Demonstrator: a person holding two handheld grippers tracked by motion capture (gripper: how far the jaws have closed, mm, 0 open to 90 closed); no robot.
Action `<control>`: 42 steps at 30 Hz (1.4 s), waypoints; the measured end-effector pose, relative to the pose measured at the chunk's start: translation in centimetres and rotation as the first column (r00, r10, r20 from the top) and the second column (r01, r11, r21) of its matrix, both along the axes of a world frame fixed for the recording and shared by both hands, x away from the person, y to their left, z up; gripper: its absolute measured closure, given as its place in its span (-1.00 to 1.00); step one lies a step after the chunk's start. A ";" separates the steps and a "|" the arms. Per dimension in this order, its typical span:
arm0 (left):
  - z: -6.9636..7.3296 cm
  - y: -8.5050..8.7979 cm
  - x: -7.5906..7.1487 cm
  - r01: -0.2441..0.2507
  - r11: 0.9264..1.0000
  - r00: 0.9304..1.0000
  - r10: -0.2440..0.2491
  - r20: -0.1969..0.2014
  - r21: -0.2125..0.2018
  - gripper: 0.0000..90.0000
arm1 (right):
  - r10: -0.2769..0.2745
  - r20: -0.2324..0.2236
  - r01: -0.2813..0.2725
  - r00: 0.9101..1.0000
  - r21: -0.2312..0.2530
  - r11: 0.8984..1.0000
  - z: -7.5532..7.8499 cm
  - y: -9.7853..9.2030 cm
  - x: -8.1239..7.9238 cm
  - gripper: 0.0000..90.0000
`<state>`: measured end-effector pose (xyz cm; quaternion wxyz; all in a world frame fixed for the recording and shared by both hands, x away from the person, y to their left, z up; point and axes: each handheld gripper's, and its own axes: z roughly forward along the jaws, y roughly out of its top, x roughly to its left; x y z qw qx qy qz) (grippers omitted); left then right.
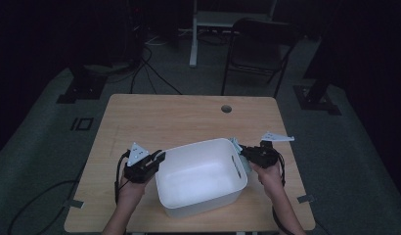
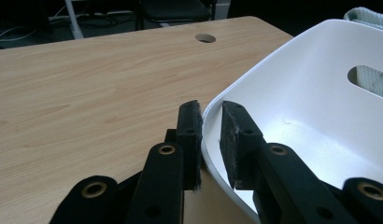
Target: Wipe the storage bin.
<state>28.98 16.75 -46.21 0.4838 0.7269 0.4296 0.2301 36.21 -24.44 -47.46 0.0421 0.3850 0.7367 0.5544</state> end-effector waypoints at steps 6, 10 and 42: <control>0.0 0.0 0.0 0.004 1.000 1.000 -0.004 -0.001 -0.003 0.73 | 0.004 -0.021 -0.004 1.000 -0.025 1.000 -0.2 0.0 0.2 0.84; 0.0 0.0 0.1 0.008 1.000 1.000 -0.008 -0.003 -0.003 0.73 | 0.013 -0.003 -0.013 1.000 -0.006 1.000 0.7 0.0 0.6 0.84; -0.2 0.1 0.0 0.008 1.000 1.000 -0.008 0.004 -0.019 0.72 | -0.031 0.000 0.031 1.000 -0.092 0.995 -0.6 -4.4 -6.3 0.84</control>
